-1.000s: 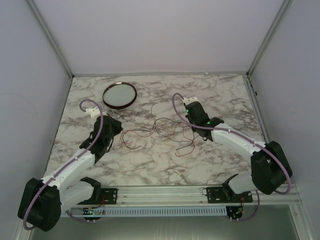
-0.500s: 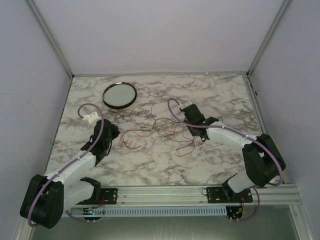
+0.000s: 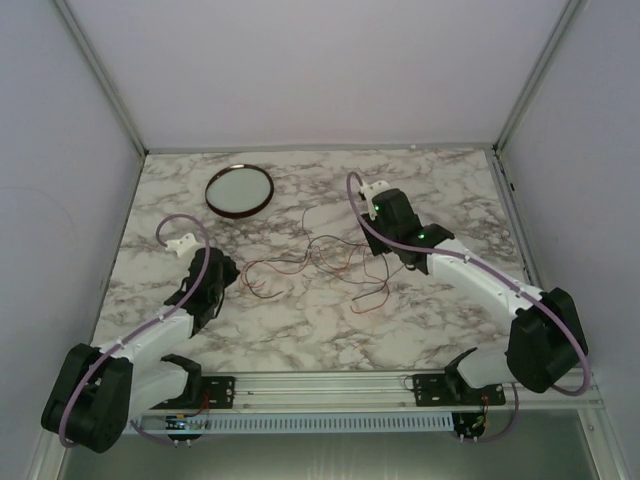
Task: Zip-tie the wires
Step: Place the cable at the center of the board.
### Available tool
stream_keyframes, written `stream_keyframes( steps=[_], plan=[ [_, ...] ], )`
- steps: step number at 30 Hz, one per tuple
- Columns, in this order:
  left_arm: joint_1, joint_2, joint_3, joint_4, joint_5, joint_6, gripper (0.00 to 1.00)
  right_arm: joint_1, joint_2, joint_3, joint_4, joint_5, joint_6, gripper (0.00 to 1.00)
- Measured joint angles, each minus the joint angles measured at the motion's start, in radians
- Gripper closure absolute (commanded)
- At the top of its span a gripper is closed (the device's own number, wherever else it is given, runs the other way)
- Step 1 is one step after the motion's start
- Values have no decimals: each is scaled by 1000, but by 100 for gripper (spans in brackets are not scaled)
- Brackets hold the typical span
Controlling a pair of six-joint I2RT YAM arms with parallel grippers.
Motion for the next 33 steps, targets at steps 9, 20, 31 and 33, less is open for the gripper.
stream_keyframes(
  steps=[9, 20, 31, 33],
  plan=[
    [0, 34, -36, 17, 15, -27, 45, 2, -5, 42, 103, -89, 68, 47],
    [2, -98, -13, -82, -39, -19, 2, 2, -2, 42, 127, -45, 84, 43],
    [6, -229, 153, -118, 2, 172, 0, 6, 58, 56, 201, -92, 110, 42],
    [6, -126, 264, -109, 70, 236, 0, 6, 57, 56, 215, -95, 116, 41]
  ],
)
